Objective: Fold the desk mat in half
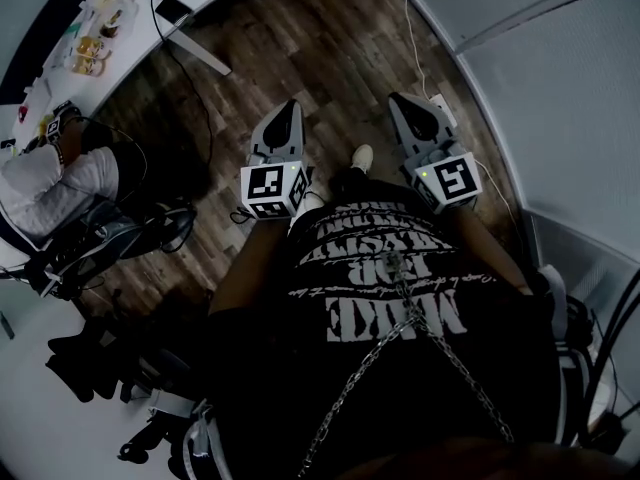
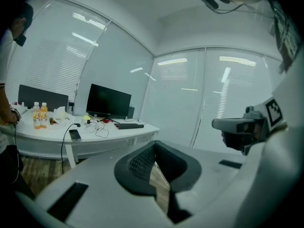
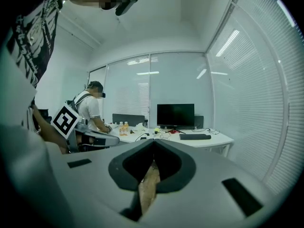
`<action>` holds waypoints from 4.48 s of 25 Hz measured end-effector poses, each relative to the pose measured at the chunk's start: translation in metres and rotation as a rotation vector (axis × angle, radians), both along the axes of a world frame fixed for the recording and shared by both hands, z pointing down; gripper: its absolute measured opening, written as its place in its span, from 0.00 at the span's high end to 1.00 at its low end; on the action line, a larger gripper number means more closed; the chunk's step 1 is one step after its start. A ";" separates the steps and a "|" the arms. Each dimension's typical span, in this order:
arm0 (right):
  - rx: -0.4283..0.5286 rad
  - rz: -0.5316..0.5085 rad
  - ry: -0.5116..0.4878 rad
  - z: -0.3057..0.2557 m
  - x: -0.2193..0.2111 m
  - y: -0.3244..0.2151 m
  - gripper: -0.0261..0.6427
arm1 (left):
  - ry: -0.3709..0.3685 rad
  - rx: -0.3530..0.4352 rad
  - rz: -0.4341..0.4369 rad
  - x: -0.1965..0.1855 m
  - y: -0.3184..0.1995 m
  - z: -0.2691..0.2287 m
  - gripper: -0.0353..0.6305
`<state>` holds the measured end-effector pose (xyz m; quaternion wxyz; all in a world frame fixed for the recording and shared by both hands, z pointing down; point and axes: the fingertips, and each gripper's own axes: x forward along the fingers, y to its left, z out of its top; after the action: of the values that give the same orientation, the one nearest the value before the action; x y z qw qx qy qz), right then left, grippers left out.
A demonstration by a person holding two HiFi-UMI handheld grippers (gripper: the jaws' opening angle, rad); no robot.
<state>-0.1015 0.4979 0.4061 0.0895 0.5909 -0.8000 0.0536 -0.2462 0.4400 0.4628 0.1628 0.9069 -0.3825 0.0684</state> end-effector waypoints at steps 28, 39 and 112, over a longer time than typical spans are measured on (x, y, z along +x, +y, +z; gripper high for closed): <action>0.101 -0.154 -0.051 -0.023 0.116 -0.079 0.96 | -0.077 0.027 -0.029 0.127 -0.065 -0.014 0.94; 0.055 -0.144 -0.052 -0.011 0.109 -0.138 0.96 | -0.095 -0.008 0.007 0.130 -0.126 0.002 0.94; -0.045 -0.047 -0.068 -0.001 0.050 -0.405 0.96 | -0.055 -0.090 0.048 0.062 -0.393 0.011 0.94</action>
<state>-0.0512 0.0926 0.4048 0.0768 0.5677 -0.8147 0.0897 -0.1839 0.0468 0.4738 0.1912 0.9054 -0.3615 0.1144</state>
